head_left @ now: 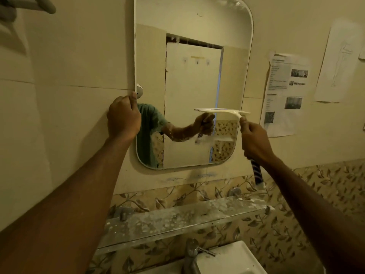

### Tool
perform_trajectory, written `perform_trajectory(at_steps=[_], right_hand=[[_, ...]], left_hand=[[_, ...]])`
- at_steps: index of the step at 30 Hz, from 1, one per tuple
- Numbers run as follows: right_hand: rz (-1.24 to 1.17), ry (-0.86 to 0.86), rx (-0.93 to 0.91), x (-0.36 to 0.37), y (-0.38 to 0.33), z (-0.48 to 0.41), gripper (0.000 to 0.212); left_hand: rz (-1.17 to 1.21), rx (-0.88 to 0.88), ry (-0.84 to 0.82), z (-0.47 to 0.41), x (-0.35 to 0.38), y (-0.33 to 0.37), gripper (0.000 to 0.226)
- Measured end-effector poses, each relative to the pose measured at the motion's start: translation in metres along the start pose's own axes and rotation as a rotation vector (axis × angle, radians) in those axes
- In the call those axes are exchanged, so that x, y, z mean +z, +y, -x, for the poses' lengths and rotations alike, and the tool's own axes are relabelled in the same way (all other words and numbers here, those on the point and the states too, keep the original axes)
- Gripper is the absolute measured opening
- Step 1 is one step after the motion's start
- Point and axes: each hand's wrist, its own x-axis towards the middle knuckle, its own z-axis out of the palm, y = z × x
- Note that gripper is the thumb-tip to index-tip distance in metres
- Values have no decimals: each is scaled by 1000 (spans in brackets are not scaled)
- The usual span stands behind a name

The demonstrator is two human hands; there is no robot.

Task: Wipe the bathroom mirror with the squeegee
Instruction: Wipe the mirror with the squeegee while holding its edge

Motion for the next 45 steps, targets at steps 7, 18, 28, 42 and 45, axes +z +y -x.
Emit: perform_trajectory(at_steps=[7,18,28,42,45], right_hand=[[79,21,53,56,77,62,50],[-30,46,5,16,35,23,47],[43,-15,114,69,104,98,48],[-32,93,144,77,106,81,55],[-27,79,162,84,108,106,51]], left_hand=[[-11,-35,-24,1,-1,1,51],[-11,-45,-31,1,-2,1,51],[13,-67,-46,1,-1,1,53],[2,-28,-16,2,1,-1,51],[8,-27,-19,1,1,-1,51]])
